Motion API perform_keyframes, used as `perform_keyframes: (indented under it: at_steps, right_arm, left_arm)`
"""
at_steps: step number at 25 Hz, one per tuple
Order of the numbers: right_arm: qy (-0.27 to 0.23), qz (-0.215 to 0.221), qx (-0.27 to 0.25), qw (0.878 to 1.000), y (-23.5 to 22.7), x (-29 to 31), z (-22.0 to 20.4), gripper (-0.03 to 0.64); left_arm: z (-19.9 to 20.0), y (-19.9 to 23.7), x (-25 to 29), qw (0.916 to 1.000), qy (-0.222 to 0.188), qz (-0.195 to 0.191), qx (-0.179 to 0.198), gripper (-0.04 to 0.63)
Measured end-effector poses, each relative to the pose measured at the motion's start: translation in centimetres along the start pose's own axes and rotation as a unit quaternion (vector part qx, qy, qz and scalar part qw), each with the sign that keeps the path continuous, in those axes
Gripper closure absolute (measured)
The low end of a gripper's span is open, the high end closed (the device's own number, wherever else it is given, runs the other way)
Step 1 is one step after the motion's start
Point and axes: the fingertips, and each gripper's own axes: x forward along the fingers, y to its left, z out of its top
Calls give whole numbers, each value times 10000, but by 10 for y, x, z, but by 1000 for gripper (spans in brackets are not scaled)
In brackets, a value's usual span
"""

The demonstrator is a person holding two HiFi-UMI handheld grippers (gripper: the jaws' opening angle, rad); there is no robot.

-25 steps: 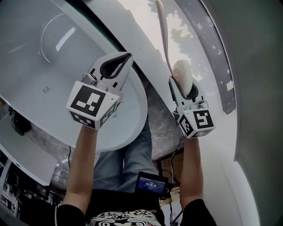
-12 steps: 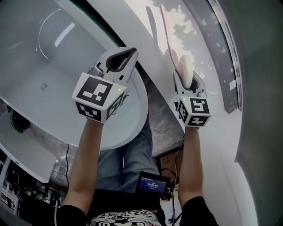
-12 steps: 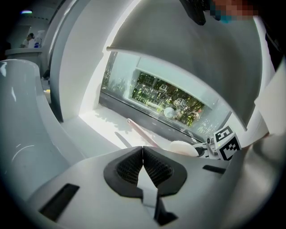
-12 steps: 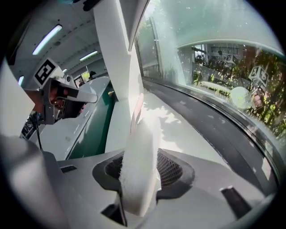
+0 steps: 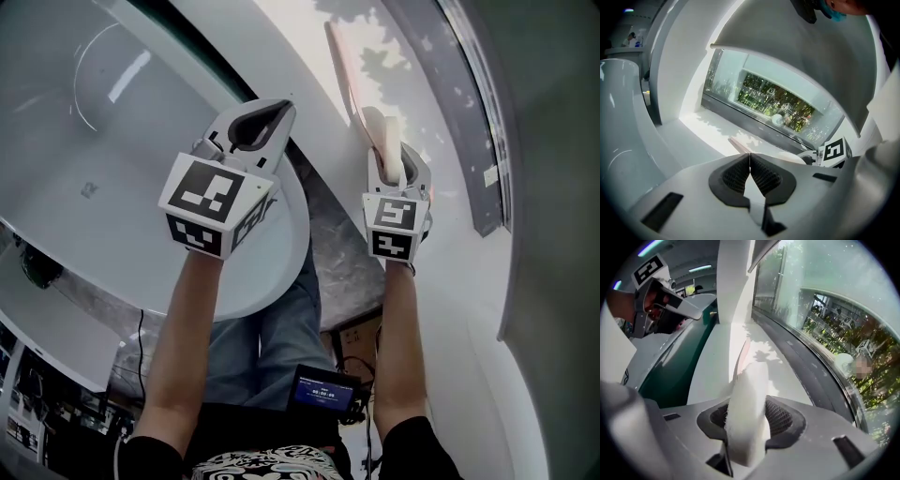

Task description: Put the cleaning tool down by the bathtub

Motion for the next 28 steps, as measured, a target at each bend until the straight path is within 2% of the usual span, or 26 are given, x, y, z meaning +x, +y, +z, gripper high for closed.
perform_keyframes:
  at_steps: [7, 10, 15, 22, 28]
  right_arm:
    - [197, -384, -293, 9986, 5, 2, -4, 426]
    - [195, -374, -172, 9990, 9, 1, 0, 426]
    - [236, -112, -33, 9997, 21, -3, 1, 397]
    - [222, 250, -324, 9989, 37, -5, -1, 341]
    - [216, 631, 203, 9976, 44, -14, 0, 341]
  left_arm:
    - [-3, 1, -3, 9998, 3, -139, -159, 578]
    - [-1, 1, -2, 9997, -30, -175, -147, 578]
    - [-3, 1, -4, 9996, -11, -207, -168, 578]
    - [-5, -3, -6, 9993, -9, -256, -262, 578]
    - [-9, -13, -9, 9991, 47, -323, -271, 578]
